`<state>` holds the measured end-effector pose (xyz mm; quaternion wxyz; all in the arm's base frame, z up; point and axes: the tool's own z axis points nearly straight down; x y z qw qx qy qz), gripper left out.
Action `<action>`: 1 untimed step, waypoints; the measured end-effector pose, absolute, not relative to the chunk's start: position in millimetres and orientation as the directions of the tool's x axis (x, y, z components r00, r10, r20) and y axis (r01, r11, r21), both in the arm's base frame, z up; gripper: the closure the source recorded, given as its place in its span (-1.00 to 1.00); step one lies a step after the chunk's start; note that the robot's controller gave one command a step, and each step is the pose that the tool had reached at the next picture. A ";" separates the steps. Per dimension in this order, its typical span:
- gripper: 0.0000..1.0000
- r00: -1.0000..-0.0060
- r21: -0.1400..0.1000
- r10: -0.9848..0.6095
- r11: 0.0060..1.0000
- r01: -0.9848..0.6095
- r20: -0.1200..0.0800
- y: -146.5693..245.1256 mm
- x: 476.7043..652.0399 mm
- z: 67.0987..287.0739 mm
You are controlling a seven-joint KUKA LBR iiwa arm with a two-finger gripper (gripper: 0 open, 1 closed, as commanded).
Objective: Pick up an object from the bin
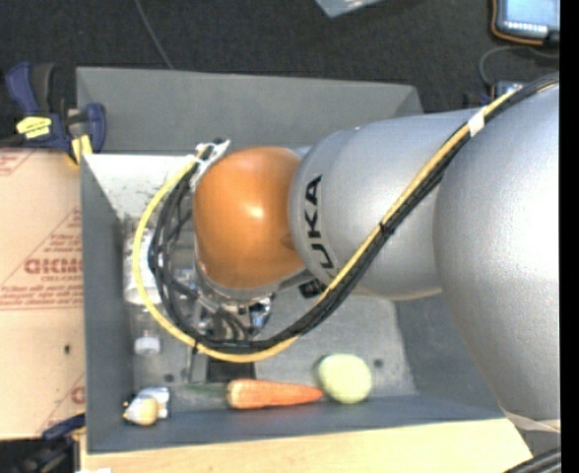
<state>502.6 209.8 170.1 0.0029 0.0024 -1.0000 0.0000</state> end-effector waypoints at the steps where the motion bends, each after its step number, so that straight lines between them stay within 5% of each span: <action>1: -1.00 -1.000 0.002 -0.001 1.000 -0.001 -0.002 209.0 504.7 174.3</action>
Offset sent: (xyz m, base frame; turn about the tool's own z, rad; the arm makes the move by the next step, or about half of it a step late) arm 0.0062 -0.0557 -0.0029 0.2636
